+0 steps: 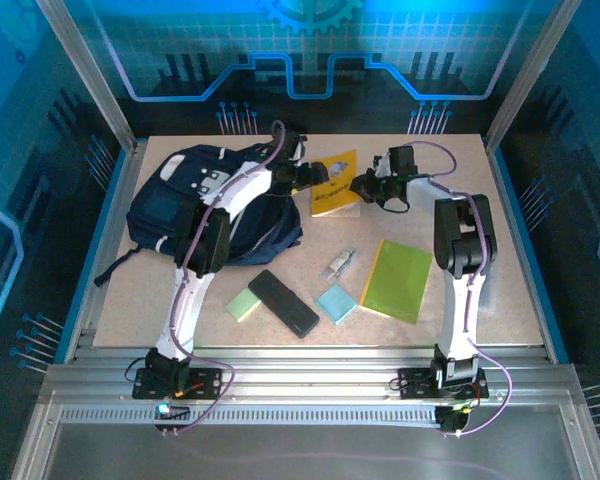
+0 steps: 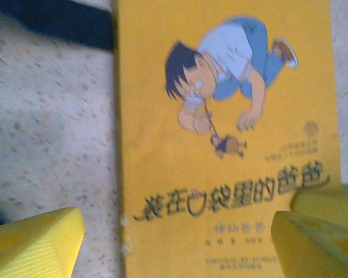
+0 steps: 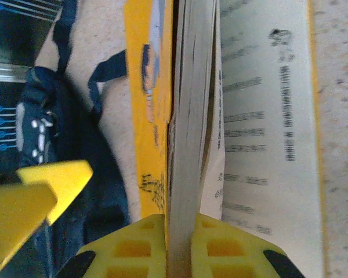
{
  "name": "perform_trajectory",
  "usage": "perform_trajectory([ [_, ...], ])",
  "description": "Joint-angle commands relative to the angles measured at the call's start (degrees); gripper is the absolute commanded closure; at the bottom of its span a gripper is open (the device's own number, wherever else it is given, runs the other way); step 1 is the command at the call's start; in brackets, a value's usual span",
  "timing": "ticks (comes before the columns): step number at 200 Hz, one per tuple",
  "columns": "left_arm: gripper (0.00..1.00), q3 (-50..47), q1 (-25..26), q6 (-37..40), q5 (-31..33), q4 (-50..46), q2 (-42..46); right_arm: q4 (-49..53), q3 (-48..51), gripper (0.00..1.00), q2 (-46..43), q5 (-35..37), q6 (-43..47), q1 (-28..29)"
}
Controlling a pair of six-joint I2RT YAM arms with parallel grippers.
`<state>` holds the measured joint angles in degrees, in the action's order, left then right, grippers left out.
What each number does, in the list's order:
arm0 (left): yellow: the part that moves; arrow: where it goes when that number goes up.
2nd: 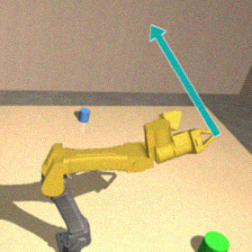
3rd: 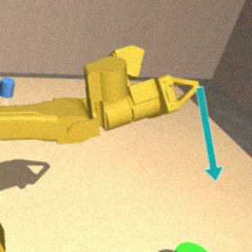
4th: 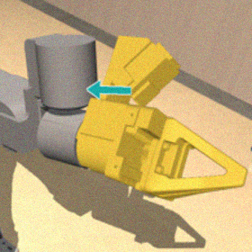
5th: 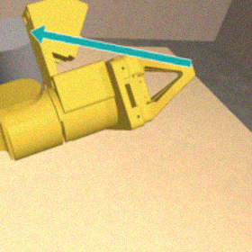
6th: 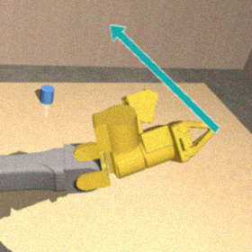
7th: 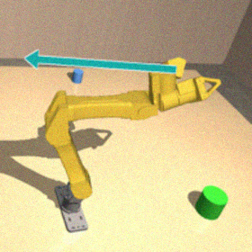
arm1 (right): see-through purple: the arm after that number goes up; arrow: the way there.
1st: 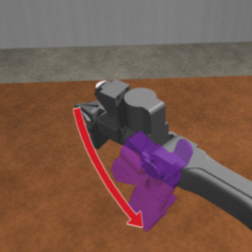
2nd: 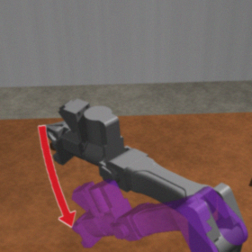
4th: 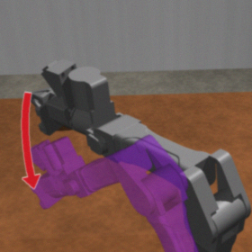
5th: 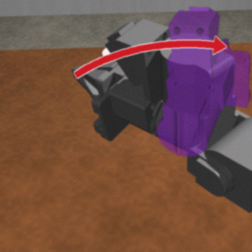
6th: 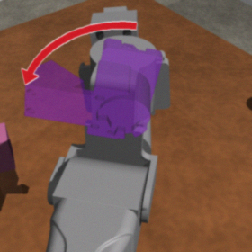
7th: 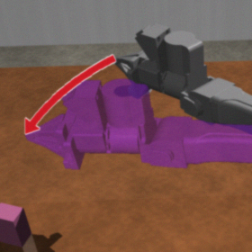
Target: Pack the student bag
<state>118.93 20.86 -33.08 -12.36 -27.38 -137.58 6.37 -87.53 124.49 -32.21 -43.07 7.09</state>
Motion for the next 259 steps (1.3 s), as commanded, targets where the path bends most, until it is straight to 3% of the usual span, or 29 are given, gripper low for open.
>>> perform_trajectory([
  [1, 0.14, -4.5, -0.9, -6.2, -3.6, 6.2, 1.9, -3.7, 2.1, 0.98, -5.0, -7.8, -1.5, -2.0],
  [58, 0.13, -15.5, -1.0, -14.7, -6.6, 22.5, 4.0, -21.1, 10.7, 0.98, -4.5, -16.4, -13.1, -3.9],
  [115, 0.16, -20.2, 1.7, -20.4, -5.7, 28.2, 2.6, -42.3, 16.8, 0.98, -1.6, -19.7, -26.6, -4.1],
  [145, 0.24, -22.3, 2.2, -24.9, -7.7, 33.3, 1.6, -42.6, 16.9, 0.98, -0.9, -20.3, -26.9, -3.6],
  [171, 0.3, -22.5, 3.0, -23.9, -7.1, 33.5, 3.3, -41.0, 17.2, 0.98, -0.4, -20.4, -25.5, -3.0],
  [203, 0.51, -23.4, 3.3, -24.8, -7.9, 36.1, 5.4, -37.3, 17.3, 0.98, -0.4, -20.1, -22.9, -3.1],
  [245, 1.0, -25.3, 3.4, -24.4, -6.8, 38.3, 9.0, -22.6, 14.6, 0.95, -1.9, -16.9, -13.6, -3.1],
  [259, 1.0, -25.5, 3.3, -23.7, -5.5, 38.0, 10.3, -16.5, 13.5, 0.86, -2.9, -14.6, -11.3, -3.0],
])
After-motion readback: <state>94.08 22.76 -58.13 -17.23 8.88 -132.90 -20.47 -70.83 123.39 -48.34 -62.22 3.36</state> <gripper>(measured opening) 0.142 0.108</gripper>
